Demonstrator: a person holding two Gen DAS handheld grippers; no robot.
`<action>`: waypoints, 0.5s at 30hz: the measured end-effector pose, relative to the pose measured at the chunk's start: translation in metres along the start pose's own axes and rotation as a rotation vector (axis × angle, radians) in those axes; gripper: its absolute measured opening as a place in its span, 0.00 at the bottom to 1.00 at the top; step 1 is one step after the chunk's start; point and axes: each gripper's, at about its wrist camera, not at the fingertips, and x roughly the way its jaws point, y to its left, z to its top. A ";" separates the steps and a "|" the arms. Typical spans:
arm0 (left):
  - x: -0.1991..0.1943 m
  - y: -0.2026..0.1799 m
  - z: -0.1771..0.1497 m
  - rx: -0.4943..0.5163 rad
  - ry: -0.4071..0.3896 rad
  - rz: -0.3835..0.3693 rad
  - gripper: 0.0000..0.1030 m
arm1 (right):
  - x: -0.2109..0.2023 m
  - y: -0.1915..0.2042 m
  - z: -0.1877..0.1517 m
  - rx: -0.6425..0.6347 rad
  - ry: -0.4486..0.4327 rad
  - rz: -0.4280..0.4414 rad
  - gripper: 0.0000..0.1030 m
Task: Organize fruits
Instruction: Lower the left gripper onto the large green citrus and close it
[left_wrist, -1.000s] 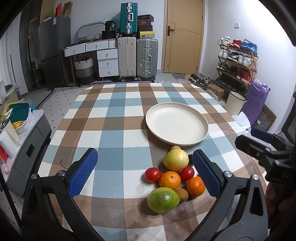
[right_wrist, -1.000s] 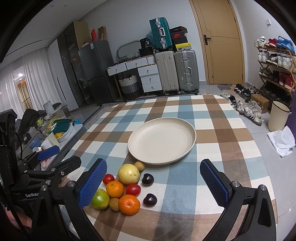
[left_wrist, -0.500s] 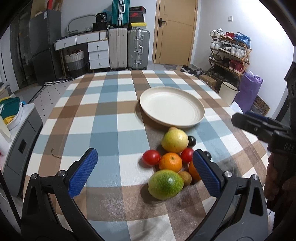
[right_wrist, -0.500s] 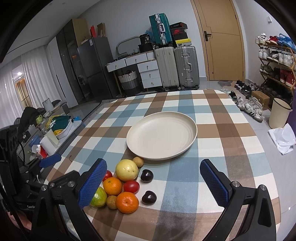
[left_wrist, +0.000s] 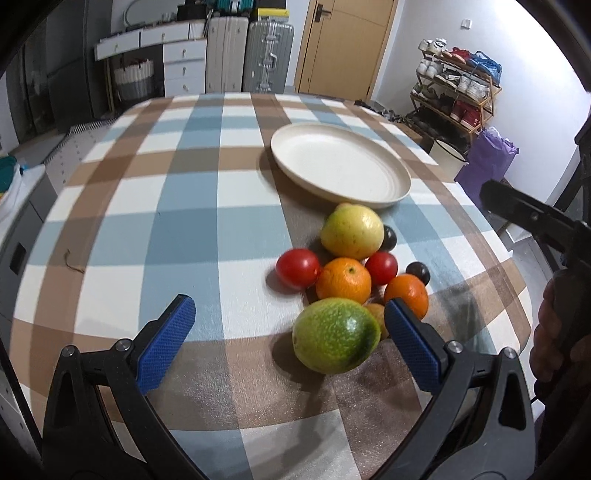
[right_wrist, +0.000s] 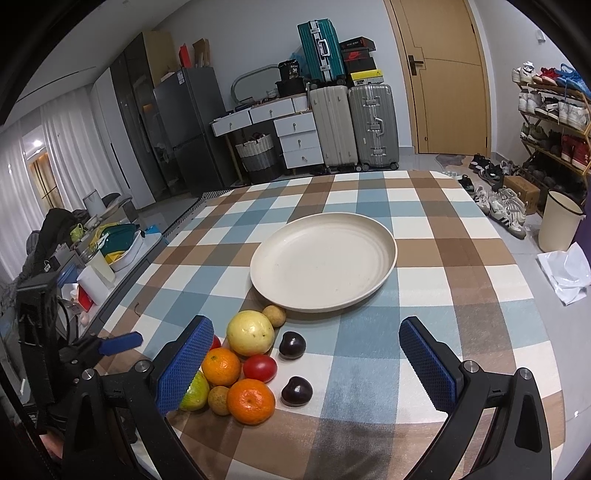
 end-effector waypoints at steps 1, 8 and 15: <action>0.004 0.002 0.000 -0.008 0.012 -0.011 0.99 | 0.000 0.000 0.000 0.000 0.002 0.000 1.00; 0.018 0.007 -0.002 -0.045 0.065 -0.087 0.92 | 0.003 0.001 0.000 -0.004 0.007 0.002 1.00; 0.029 0.012 -0.003 -0.080 0.087 -0.181 0.83 | 0.006 0.003 -0.002 -0.003 0.011 0.002 1.00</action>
